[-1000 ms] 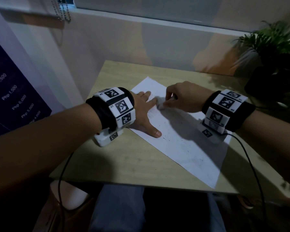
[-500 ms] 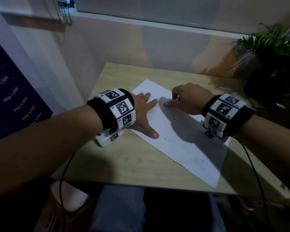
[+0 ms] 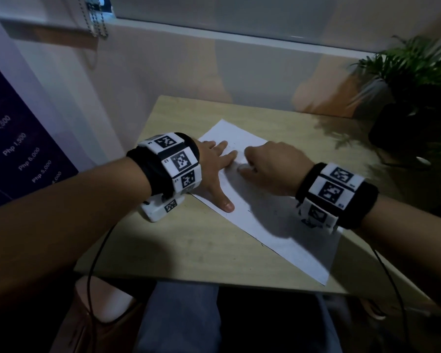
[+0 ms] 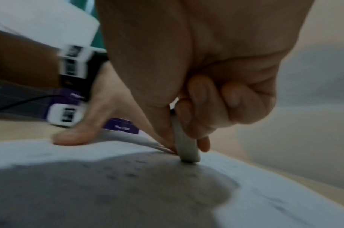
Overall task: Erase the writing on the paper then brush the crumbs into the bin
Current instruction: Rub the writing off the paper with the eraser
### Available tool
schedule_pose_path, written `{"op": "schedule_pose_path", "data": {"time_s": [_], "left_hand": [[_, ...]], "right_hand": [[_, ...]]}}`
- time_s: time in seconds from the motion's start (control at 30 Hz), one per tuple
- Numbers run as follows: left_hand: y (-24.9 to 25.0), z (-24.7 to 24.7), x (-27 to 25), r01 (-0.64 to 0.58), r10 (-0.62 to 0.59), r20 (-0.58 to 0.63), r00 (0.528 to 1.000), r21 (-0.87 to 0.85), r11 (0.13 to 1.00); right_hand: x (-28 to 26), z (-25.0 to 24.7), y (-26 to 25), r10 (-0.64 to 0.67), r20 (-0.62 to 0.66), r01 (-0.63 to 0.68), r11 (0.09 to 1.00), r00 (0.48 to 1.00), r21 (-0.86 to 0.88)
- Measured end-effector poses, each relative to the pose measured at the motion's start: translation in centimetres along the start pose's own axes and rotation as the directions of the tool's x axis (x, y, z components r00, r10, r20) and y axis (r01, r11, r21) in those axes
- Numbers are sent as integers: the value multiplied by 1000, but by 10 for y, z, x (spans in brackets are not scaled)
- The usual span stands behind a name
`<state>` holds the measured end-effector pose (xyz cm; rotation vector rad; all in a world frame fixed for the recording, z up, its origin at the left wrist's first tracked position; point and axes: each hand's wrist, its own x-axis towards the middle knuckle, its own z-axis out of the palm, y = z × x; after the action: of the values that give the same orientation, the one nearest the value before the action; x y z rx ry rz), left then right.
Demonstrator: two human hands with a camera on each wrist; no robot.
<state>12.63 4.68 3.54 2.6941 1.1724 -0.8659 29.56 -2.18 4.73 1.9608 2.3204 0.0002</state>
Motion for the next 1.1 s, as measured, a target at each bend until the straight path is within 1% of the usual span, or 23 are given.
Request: {"op": "schedule_pose_path", "data": {"time_s": [0.03, 0.07, 0.1, 0.17, 0.2, 0.27, 0.33, 0.4, 0.43, 0.47, 0.5, 0.53, 0.6, 0.63, 0.67, 0.73, 0.8, 0.83, 0.87, 0.93, 1.0, 1.03, 1.1], "left_hand": [[1, -1, 1, -1, 1, 0, 1000, 2, 1000], [1, -2, 1, -3, 3, 5, 1000, 3, 1000], [0, -2, 1, -3, 3, 13, 1000, 2, 1000], [-1, -1, 1, 0, 0, 16, 1000, -2, 1000], [-1, 1, 1, -1, 1, 7, 1000, -3, 1000], [-2, 4, 1, 0, 0, -16, 1000, -11, 1000], [-1, 6, 1, 4, -5, -27, 1000, -24, 1000], [-1, 5, 3, 6, -7, -20, 1000, -42, 999], [-2, 5, 4, 7, -8, -14, 1000, -54, 999], [-3, 6, 5, 7, -8, -13, 1000, -64, 998], [-4, 7, 6, 6, -7, -16, 1000, -69, 998], [-4, 8, 6, 6, -7, -20, 1000, -70, 998], [-4, 10, 4, 7, -8, -24, 1000, -62, 998], [-3, 10, 3, 7, -9, -26, 1000, -54, 999], [-2, 9, 2, 9, -10, -29, 1000, -42, 999], [0, 7, 2, 15, -16, -26, 1000, -31, 999], [1, 5, 3, 20, -20, -7, 1000, -43, 999], [1, 4, 2, 17, -17, 4, 1000, -50, 999], [0, 4, 1, 13, -12, 10, 1000, -54, 998], [-2, 4, -1, 5, -4, 13, 1000, -51, 999], [-4, 5, -3, 3, -3, 12, 1000, -35, 999], [-3, 5, -3, 5, -5, 8, 1000, -28, 1000], [0, 3, -4, 11, -11, -4, 1000, -23, 1000]], "right_hand": [[-4, 0, -5, -65, 4, 65, 997, 998, 37], [-5, -1, -5, -104, 29, 102, 992, 994, 74], [-3, -3, -1, -111, 62, 104, 989, 992, 102], [7, -7, 13, -22, 91, 14, 995, 996, 96], [11, -7, 18, 32, 74, -37, 998, 997, 59], [11, -7, 15, 69, 26, -69, 997, 997, -22], [2, -4, -2, 3, 0, -3, 1000, 1000, -21], [-10, -1, -16, -118, 29, 116, 991, 993, 72], [-11, -2, -17, -152, 49, 145, 981, 987, 128], [-9, -5, -14, -158, 71, 146, 976, 985, 161], [-4, -8, -7, -141, 89, 126, 979, 986, 159], [1, -10, 1, -96, 97, 82, 987, 991, 137], [8, -12, 9, 12, 51, -15, 998, 999, 61], [7, -11, 6, 35, 24, -35, 999, 999, 6], [4, -10, -1, 31, 3, -30, 999, 1000, -41], [-7, -6, -18, -48, -12, 48, 997, 999, -54], [-15, -7, -25, -147, 4, 146, 988, 989, 40], [-14, -9, -21, -163, 30, 160, 982, 986, 97], [-10, -12, -15, -153, 71, 142, 980, 986, 138], [0, -12, 2, -73, 112, 56, 987, 991, 148], [5, -8, 7, 0, 74, -7, 995, 997, 97], [3, -6, 4, -3, 45, 0, 999, 999, 54], [-4, -2, -7, -72, -6, 72, 997, 997, -6]]}}
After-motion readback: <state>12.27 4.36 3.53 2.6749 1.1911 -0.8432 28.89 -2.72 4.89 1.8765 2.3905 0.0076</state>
